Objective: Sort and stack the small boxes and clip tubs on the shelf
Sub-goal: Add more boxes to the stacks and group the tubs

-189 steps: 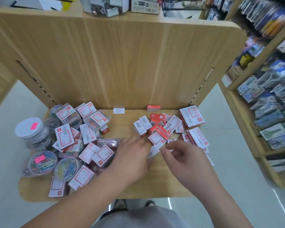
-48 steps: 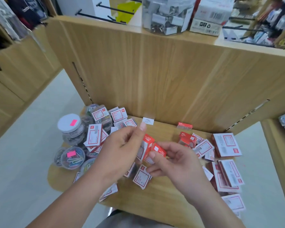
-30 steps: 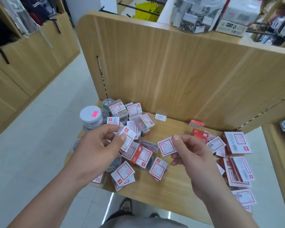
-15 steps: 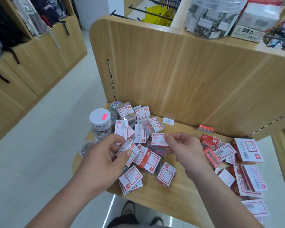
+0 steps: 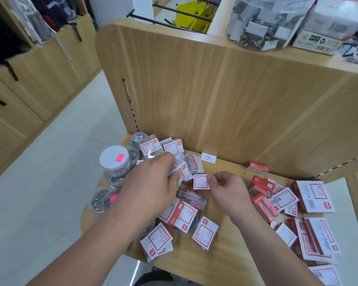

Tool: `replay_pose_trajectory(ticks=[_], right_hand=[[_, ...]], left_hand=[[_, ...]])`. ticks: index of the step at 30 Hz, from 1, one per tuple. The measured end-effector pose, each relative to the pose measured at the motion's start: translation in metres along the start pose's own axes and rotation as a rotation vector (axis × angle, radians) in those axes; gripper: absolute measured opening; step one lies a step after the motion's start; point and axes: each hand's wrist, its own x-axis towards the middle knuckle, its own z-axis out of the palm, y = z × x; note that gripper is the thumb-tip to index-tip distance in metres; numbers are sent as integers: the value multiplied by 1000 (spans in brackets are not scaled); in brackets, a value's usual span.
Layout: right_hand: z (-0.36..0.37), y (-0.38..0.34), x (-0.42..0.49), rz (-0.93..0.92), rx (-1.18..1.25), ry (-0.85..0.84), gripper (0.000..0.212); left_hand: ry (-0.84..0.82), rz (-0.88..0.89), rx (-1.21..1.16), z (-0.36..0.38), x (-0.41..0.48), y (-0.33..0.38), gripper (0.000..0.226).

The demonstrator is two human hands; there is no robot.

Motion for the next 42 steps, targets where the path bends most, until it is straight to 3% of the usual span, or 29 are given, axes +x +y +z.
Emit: replay_pose_trajectory(ticks=[5, 10, 15, 18, 22, 26, 30, 34, 39, 42], right_hand=[[-2, 2, 7, -19, -78, -43, 24], [-15, 4, 4, -76, -120, -20, 26], [-42, -15, -27, -203, -173, -6, 29], [-63, -19, -49, -284, -350, 20, 32], [-104, 4, -68, -281, -503, 91, 29], [-147, 34, -77, -129, -370, 169, 15], [-174, 61, -68, -52, -253, 218, 21], [-188, 72, -53, -85, -247, 252, 17], [-189, 69, -29, -204, -330, 222, 9], [-187, 72, -16, -249, -453, 191, 15]], left_hand=[[-67, 14, 260, 18, 21, 8, 25], [-23, 59, 303, 23, 30, 5, 28], [82, 207, 169, 26, 30, 17, 14], [1, 301, 2, 33, 23, 46, 10], [-203, 371, -113, 59, 12, 79, 18], [-332, 431, -55, 98, 35, 108, 31], [-359, 452, -21, 135, 57, 133, 58], [-253, 457, 55, 143, 64, 137, 60], [-368, 414, -2, 146, 79, 127, 74], [-366, 374, 30, 151, 79, 127, 70]])
